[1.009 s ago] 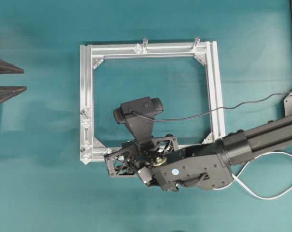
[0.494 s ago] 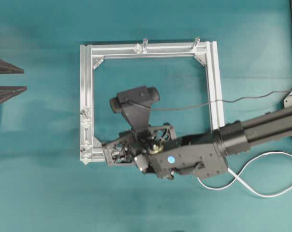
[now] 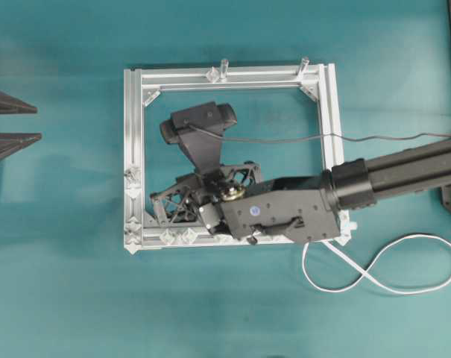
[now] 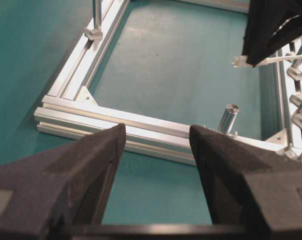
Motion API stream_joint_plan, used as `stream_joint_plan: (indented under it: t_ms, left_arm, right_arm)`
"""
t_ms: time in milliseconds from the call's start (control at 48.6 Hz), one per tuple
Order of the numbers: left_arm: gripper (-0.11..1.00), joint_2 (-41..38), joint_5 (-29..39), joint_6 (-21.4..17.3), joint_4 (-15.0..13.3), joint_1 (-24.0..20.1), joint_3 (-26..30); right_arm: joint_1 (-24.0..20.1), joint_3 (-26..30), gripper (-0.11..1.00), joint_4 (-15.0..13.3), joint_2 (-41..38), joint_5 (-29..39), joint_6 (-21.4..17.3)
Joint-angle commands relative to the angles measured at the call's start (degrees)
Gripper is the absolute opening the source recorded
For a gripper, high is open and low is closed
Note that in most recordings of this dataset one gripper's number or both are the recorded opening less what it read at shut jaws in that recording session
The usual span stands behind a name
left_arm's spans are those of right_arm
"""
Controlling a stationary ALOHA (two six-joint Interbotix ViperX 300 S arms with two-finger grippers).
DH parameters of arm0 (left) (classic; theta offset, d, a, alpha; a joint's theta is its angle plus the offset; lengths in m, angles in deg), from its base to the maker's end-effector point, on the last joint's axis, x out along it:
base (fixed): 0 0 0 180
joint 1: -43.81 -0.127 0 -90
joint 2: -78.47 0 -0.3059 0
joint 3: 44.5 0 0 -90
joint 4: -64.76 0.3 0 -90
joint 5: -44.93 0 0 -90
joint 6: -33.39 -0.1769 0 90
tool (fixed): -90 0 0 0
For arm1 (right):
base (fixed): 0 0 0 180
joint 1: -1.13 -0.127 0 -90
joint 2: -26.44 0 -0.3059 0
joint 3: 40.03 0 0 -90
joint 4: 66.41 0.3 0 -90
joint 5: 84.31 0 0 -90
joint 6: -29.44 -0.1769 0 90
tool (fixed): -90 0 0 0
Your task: Move the cable alternately left and right between 8 closely spaced pins so it hooks onto each one.
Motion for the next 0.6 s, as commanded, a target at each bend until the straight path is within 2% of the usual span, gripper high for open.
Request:
stream_joint_plan:
  t_ms: [0,206,371,576]
  left_arm:
    - [0.64,-0.4,-0.4,0.2,0.2,0.2,0.8]
    - [0.64,-0.4,-0.4,0.2,0.2,0.2,0.9]
    - [0.64,-0.4,-0.4,0.2,0.2,0.1,0.8]
    - [0.64,-0.5,-0.4,0.2,0.2,0.2,0.8]
  right_arm:
    - [0.6,0.5,0.15,-0.4,1.3,-0.6,0.5]
    - [1.4,1.6,0.15,-0.4,0.4,-3.1,1.1]
    - [1.8,4.5,0.15,-0.4,-1.8,-5.5,2.5]
    - [2.3,7.9,0.15,-0.4,-3.9,-5.4,5.1]
